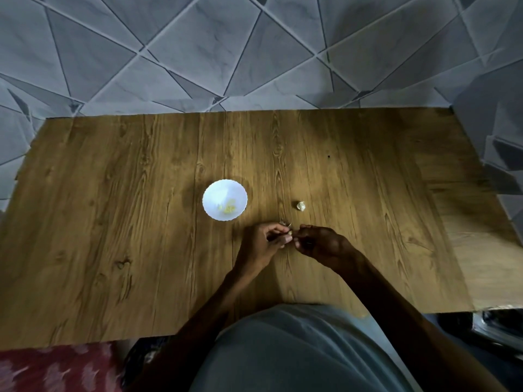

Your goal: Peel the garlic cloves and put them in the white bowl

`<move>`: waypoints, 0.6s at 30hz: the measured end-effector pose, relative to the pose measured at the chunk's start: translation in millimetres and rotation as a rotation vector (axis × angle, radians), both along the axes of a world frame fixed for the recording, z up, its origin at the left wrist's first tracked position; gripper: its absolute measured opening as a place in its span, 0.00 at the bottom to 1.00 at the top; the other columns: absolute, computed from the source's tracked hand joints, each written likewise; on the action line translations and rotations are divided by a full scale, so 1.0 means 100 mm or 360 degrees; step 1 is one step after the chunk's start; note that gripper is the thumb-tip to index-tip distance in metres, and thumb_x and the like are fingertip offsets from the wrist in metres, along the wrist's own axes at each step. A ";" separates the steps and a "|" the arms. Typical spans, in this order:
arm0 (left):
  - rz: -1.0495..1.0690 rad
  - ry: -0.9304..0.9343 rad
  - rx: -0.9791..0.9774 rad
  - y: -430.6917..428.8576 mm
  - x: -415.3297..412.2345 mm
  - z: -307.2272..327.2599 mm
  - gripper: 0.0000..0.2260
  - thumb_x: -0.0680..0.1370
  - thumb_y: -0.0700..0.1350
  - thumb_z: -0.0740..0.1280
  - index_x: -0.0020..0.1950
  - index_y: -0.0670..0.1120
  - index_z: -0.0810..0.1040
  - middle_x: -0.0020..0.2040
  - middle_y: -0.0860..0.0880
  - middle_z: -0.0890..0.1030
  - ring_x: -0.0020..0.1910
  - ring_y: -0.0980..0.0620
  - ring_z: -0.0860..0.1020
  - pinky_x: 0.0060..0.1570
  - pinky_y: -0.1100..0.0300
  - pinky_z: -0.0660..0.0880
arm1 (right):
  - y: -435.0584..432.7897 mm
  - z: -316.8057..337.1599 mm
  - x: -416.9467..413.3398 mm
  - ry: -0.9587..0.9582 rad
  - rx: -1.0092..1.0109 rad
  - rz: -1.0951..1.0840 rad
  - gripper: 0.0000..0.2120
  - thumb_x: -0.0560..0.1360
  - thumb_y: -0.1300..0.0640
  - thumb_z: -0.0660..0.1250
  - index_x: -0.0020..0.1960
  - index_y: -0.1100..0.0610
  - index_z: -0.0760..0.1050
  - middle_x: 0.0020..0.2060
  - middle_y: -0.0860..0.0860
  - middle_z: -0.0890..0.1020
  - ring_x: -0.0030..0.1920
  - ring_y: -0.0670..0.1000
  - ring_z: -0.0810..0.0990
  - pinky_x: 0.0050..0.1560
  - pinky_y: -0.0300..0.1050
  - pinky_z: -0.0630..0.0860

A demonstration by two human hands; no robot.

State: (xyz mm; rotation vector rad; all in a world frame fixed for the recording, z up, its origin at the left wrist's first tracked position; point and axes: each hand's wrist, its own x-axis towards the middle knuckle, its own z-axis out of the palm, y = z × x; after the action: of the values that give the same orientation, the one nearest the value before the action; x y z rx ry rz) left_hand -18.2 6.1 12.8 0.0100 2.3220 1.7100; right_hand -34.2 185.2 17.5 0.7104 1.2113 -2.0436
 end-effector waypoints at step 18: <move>-0.0488 0.0333 -0.0291 -0.17 -0.14 0.09 0.05 0.75 0.41 0.71 0.49 0.46 0.85 0.42 0.54 0.85 0.41 0.61 0.82 0.47 0.62 0.79 | 0.10 -0.02 -0.05 -0.0079 0.0112 0.0318 0.06 0.75 0.69 0.66 0.41 0.63 0.78 0.37 0.56 0.81 0.38 0.49 0.80 0.39 0.39 0.79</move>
State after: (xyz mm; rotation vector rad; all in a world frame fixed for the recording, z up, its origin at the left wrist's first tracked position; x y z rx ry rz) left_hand -32.6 -10.6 21.8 0.5057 2.4589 1.4015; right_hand -39.5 195.7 15.9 0.6417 1.2772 -1.8180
